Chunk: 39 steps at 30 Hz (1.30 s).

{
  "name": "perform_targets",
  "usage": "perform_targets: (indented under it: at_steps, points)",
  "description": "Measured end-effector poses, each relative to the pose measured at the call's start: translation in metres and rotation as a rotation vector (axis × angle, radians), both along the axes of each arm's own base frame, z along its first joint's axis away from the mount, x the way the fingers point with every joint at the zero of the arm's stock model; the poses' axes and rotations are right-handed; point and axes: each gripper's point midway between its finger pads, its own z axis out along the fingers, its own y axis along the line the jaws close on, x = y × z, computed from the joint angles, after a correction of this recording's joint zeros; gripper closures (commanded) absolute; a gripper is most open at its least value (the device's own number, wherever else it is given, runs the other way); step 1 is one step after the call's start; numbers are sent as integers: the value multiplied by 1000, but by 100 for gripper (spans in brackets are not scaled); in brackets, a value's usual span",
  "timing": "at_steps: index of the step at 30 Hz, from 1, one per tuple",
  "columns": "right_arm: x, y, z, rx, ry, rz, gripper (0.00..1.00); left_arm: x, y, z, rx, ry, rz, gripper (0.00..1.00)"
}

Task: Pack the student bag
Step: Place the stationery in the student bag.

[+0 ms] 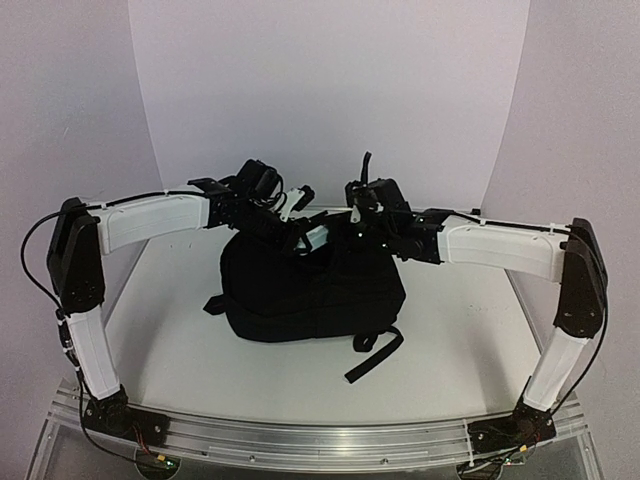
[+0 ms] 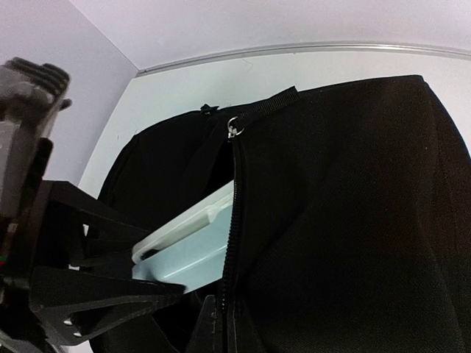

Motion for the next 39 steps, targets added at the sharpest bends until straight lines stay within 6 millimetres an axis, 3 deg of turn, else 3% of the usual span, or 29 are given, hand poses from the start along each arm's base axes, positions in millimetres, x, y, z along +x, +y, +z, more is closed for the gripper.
perform_targets:
  at_steps: [9, 17, 22, 27, 35, 39]
  points:
    - [-4, 8, 0, 57, 23, 30, 100, 17, -31, -32, -87, 70, -12, 76]
    - [-4, 8, -2, 72, 30, 22, 100, 25, -43, -20, -178, 65, 7, 44]
    - [-4, 8, -2, 77, 28, 18, 100, 18, -31, -21, -174, 66, 39, 27]
    - [-3, 7, -3, 75, 26, 13, 100, 3, -9, 10, -194, 29, 69, 18]
    - [-8, 12, -3, 74, 28, 52, 100, -21, 31, 98, -282, -92, 127, 12]
    - [-15, 19, -4, 62, 21, 93, 100, -10, 53, 108, -302, -80, 202, 12]
